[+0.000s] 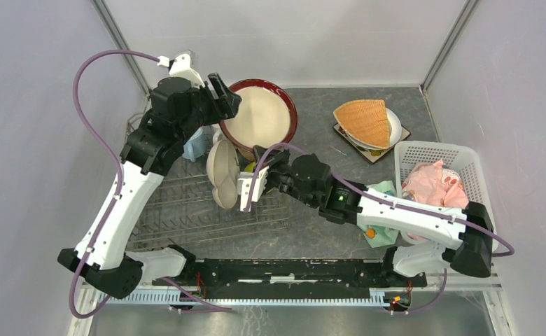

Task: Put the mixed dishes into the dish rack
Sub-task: Pick up the plate at the center of the board, then insert the plate into the dish rack.

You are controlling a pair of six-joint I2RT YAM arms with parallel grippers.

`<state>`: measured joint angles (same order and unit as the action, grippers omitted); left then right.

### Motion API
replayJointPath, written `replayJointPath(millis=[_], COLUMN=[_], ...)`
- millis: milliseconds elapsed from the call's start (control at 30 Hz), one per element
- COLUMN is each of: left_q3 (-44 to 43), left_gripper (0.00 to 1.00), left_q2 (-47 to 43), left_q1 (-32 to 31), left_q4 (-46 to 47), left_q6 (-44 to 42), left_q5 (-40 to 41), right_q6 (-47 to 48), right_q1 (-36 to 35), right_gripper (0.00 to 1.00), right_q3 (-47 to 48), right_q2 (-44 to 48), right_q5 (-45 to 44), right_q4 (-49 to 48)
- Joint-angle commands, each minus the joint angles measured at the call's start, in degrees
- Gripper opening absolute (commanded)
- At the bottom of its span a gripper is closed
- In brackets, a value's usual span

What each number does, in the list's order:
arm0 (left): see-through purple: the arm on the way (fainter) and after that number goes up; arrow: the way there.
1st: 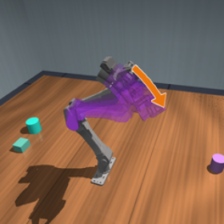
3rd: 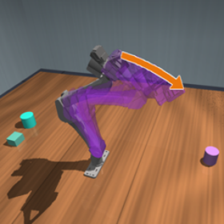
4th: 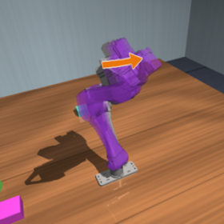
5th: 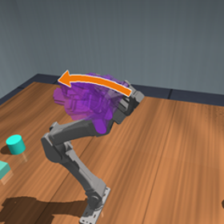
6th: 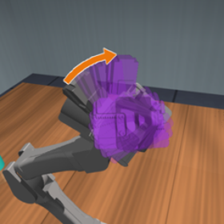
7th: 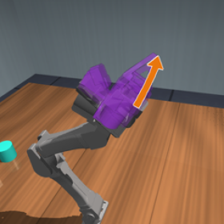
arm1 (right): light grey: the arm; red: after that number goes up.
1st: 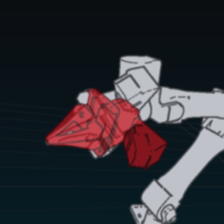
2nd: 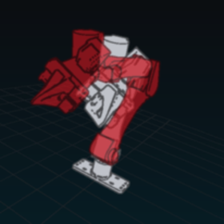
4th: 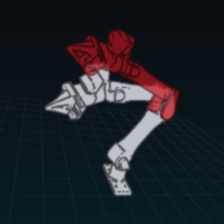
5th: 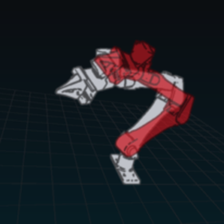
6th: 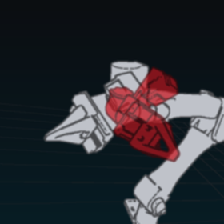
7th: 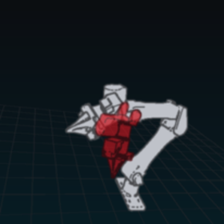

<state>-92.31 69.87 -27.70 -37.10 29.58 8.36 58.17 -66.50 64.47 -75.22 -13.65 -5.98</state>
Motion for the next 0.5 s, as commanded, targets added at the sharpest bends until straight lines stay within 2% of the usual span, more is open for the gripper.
replayJointPath(millis=[0,133,200,333,433,467], left_q3=[2.3,4.2,4.9,5.7,5.9,6.0], left_gripper=[0.72,0.66,0.60,0.29,0.15,0.08], left_q2=[-0.5,-1.9,-2.6,-3.8,-5.1,-5.6], left_q1=[0.3,0.3,0.3,0.3,0.3,0.3], left_q4=[-0.8,-0.9,-0.6,0.3,0.6,0.9], left_q6=[-5.7,-6.8,-6.8,-6.7,-6.8,-6.9], left_q5=[7.8,10.1,9.8,8.0,7.5,7.6], right_q6=[8.8,9.2,9.6,9.4,8.7,8.5], right_q1=[-2.2,-3.0,-3.4,-3.8,-4.0,-3.9], right_gripper=[0.00,0.00,0.00,0.00,0.00,0.00], right_q3=[6.6,7.7,8.3,8.8,8.6,8.5], right_q2=[0.4,-1.1,-2.0,-3.0,-3.4,-3.6], right_q5=[-4.7,-5.0,-5.0,-4.7,-3.8,-3.6], right_q4=[-14.3,-14.4,-14.4,-14.5,-14.5,-14.4])
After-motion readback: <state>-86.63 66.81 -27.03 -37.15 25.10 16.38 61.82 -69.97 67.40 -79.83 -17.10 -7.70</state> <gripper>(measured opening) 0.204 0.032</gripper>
